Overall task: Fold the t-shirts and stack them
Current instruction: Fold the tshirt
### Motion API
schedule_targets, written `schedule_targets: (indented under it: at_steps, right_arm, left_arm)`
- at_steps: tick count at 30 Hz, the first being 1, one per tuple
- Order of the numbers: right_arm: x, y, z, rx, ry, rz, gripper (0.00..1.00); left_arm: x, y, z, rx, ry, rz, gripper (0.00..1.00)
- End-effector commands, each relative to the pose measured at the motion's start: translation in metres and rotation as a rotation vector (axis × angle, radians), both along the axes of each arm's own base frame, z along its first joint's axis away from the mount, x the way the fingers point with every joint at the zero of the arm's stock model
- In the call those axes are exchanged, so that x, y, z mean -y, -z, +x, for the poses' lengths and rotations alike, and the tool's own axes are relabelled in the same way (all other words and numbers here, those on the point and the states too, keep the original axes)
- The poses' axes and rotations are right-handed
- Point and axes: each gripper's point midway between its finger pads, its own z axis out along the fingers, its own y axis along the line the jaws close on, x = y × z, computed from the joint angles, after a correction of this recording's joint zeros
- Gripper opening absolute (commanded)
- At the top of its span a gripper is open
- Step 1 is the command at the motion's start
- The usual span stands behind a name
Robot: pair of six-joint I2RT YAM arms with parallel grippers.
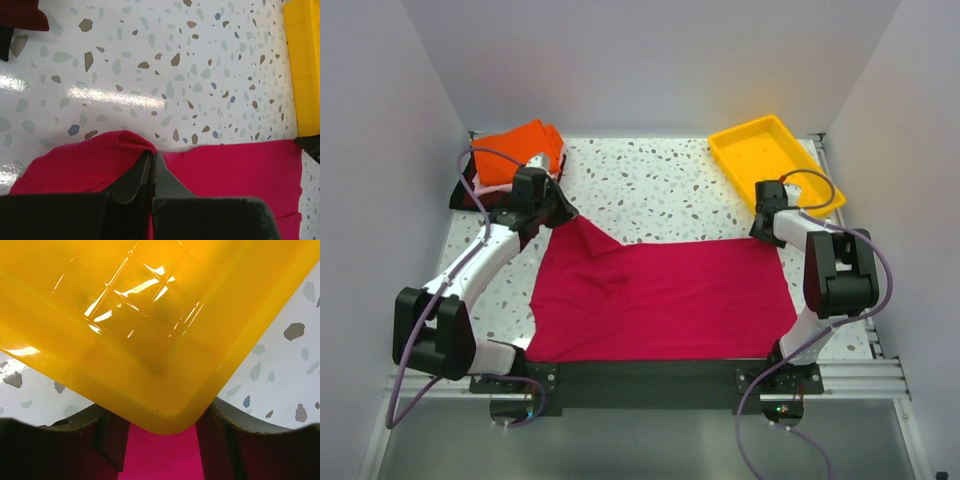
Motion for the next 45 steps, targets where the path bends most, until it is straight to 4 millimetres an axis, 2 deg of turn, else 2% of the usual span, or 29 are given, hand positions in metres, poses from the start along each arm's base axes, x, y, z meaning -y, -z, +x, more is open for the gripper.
schedule_targets:
  at_steps: [1,3,5,7,9,15,22,23,29,33,38,43,45]
  right_arm:
    - [0.013,0.003,-0.004,-0.04,0.014,-0.044,0.49]
    - [0.012,0.003,-0.004,-0.041,0.009,-0.042,0.44]
    - [0.013,0.003,-0.005,-0.042,0.013,-0.044,0.21]
    - [0.013,0.005,-0.007,-0.05,0.014,-0.048,0.06]
    - [0.014,0.007,-0.01,-0.067,0.017,-0.051,0.02]
    - [0.009,0.002,-0.016,-0.062,0.008,-0.021,0.01]
    - [0.008,-0.018,-0.033,-0.056,-0.003,-0.012,0.0]
    - [0.008,-0.026,-0.034,-0.041,-0.005,-0.013,0.0]
    - [0.007,-0.047,-0.063,-0.039,-0.01,0.001,0.0]
    - [-0.001,-0.049,-0.082,-0.063,-0.026,0.046,0.0]
    - [-0.005,-0.054,-0.109,-0.095,-0.04,0.071,0.0]
    - [-0.013,-0.063,-0.119,-0.064,-0.046,0.117,0.0]
    - [-0.014,-0.066,-0.122,-0.071,-0.049,0.123,0.0]
  left_arm:
    - [0.001,-0.017,-0.001,0.045,0.004,-0.025,0.0]
    - [0.001,-0.018,-0.002,0.044,0.004,-0.021,0.0]
    - [0.0,-0.02,-0.001,0.049,0.001,-0.02,0.0]
    - [0.0,-0.022,-0.002,0.052,0.001,-0.02,0.0]
    - [0.0,-0.023,-0.002,0.053,0.004,-0.023,0.0]
    - [0.003,-0.029,-0.008,0.059,0.022,-0.04,0.0]
    - [0.014,-0.038,-0.022,0.059,0.075,-0.105,0.0]
    - [0.015,-0.038,-0.026,0.059,0.08,-0.111,0.0]
    - [0.012,-0.034,-0.045,0.05,0.081,-0.118,0.0]
    - [0.013,-0.03,-0.06,0.034,0.098,-0.134,0.0]
    - [0.017,-0.036,-0.082,0.027,0.132,-0.175,0.0]
    - [0.013,-0.05,-0.099,0.048,0.128,-0.189,0.0]
    - [0.012,-0.049,-0.106,0.036,0.125,-0.187,0.0]
